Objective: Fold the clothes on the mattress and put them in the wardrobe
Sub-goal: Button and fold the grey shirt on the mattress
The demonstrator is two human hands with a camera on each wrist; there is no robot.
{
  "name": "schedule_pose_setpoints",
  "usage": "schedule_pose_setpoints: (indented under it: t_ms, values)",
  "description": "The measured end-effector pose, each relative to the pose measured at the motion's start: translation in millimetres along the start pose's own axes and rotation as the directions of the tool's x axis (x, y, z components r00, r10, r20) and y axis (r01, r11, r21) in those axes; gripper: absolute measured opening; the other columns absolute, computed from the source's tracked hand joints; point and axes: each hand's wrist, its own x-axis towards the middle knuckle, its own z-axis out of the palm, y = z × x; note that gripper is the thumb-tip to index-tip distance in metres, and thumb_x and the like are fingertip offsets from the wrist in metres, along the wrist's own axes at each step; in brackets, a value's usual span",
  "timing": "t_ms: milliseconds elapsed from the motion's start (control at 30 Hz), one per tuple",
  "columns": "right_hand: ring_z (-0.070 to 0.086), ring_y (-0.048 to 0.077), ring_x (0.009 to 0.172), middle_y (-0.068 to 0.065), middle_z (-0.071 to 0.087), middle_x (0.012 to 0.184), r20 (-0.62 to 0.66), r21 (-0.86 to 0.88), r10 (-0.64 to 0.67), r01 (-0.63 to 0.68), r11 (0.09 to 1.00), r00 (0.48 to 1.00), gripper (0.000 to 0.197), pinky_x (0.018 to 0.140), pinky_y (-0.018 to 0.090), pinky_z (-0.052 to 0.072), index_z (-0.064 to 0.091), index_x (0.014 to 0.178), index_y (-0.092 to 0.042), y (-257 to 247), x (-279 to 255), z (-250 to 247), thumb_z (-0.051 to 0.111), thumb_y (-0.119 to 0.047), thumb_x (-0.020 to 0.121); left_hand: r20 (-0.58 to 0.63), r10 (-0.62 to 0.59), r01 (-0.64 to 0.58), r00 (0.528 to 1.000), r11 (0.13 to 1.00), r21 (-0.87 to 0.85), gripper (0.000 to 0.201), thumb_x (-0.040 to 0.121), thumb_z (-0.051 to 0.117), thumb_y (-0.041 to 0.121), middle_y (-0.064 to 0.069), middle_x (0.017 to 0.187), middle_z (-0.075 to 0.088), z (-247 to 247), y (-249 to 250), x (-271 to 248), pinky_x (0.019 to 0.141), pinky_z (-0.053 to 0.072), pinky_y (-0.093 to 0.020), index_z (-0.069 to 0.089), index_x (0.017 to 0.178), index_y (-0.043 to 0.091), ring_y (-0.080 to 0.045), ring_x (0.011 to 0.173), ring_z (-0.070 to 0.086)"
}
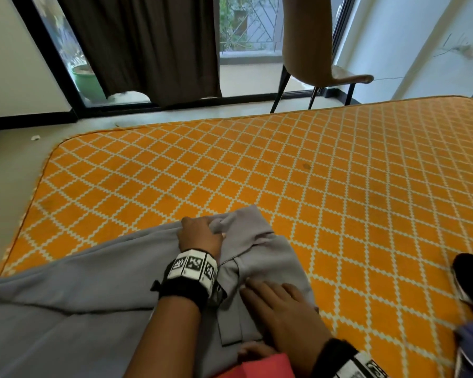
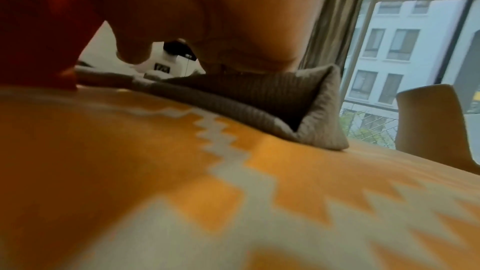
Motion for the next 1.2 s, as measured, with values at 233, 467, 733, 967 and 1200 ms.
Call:
schedule_pose_setpoints:
  t_ms: [233, 467, 733, 967, 1200]
  values:
    - [0.042, 0.027, 0.126, 0.004, 0.052, 0.139, -0.046, -0.019, 0.107, -0.108, 0.994, 0.993, 0.076, 0.096, 0.051, 0.048, 0.044, 0.135, -0.014, -22, 15, 32, 0.018, -0.071, 0.09, 0.19, -0.029, 0.081, 0.981, 0.958, -0.274, 0.066, 0.095, 0.054, 0.044, -0.012, 0.086, 0.059, -34, 4, 16, 0.054, 0.044, -0.029, 0.039, 0.142, 0.0, -0.026, 0.07, 0.059]
    - [0.064, 0.032, 0.112, 0.011, 0.066, 0.124, -0.111, -0.044, 0.133, -0.138, 0.989, 0.985, 0.064, 0.08, 0.049, 0.056, 0.046, 0.127, -0.008, -35, 24, 33, 0.036, -0.044, 0.074, 0.223, 0.166, -0.068, 0.961, 0.917, -0.393, 0.084, 0.087, 0.071, 0.014, -0.01, 0.115, 0.045, -26, -11, -3, 0.061, 0.052, -0.034, 0.01, 0.142, 0.029, -0.026, 0.08, 0.056]
    - [0.066, 0.015, 0.105, -0.002, 0.073, 0.105, -0.368, 0.112, 0.036, 0.006, 0.994, 0.929, 0.033, 0.094, 0.038, 0.048, 0.061, 0.112, -0.02, -6, 7, -10, 0.041, -0.027, 0.086, 0.153, 0.314, -0.219, 0.937, 0.869, -0.444, 0.046, 0.086, 0.072, 0.01, -0.008, 0.138, 0.052, -27, -9, -11, 0.092, 0.045, -0.03, 0.057, 0.13, 0.011, -0.024, 0.128, 0.048]
    - [0.056, 0.011, 0.124, -0.009, 0.059, 0.135, 0.025, 0.022, -0.011, 0.011, 1.0, 1.0, 0.06, 0.092, 0.04, 0.054, 0.049, 0.135, -0.026, -6, -9, 0, 0.014, -0.059, 0.1, 0.179, 0.213, -0.079, 0.96, 0.825, -0.559, 0.063, 0.088, 0.069, 0.009, -0.003, 0.152, 0.036, -11, -26, -19, 0.104, 0.045, -0.042, 0.041, 0.143, 0.017, -0.026, 0.137, 0.038]
    - [0.03, 0.024, 0.14, 0.008, 0.037, 0.151, 0.189, -0.07, 0.076, -0.063, 0.996, 0.979, 0.078, 0.111, 0.05, 0.015, 0.005, 0.154, -0.006, -8, -5, 41, 0.001, -0.061, 0.098, 0.224, 0.251, -0.173, 0.942, 0.932, -0.318, 0.081, 0.079, 0.079, 0.012, -0.008, 0.159, 0.005, 7, -32, -38, 0.102, 0.044, -0.036, 0.037, 0.147, 0.027, -0.032, 0.142, 0.029]
